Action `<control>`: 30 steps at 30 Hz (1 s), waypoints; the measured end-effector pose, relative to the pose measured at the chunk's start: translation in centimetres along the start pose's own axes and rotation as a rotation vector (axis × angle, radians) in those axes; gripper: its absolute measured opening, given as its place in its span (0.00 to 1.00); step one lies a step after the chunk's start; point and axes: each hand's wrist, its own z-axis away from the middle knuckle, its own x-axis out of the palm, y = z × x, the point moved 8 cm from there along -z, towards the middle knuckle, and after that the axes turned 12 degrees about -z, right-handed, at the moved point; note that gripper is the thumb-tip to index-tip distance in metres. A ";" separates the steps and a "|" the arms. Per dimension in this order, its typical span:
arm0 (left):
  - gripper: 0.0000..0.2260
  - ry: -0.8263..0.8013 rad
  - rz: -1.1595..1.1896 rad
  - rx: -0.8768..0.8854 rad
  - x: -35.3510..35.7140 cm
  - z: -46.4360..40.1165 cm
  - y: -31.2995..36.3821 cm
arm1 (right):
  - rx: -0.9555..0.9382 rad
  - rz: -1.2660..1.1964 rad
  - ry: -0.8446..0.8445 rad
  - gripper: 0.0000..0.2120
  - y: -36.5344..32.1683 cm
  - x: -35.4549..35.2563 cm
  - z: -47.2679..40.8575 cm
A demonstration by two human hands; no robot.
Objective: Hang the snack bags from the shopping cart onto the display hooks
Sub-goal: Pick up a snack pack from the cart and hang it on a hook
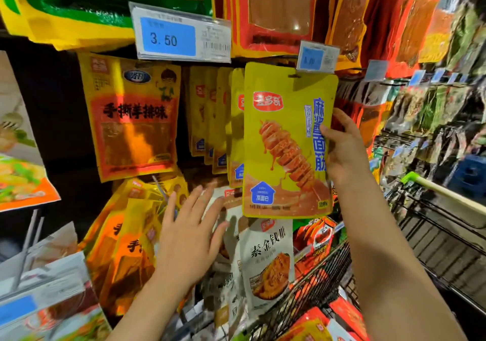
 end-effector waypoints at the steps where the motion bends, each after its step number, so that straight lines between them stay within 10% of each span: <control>1: 0.21 -0.015 -0.044 0.029 0.3 0.0 0.3 | 0.010 -0.009 0.003 0.26 0.0 0.0 -0.2; 30: 0.21 0.383 -0.415 0.096 1.8 3.2 -1.1 | -0.012 0.190 0.113 0.26 1.0 1.5 -4.0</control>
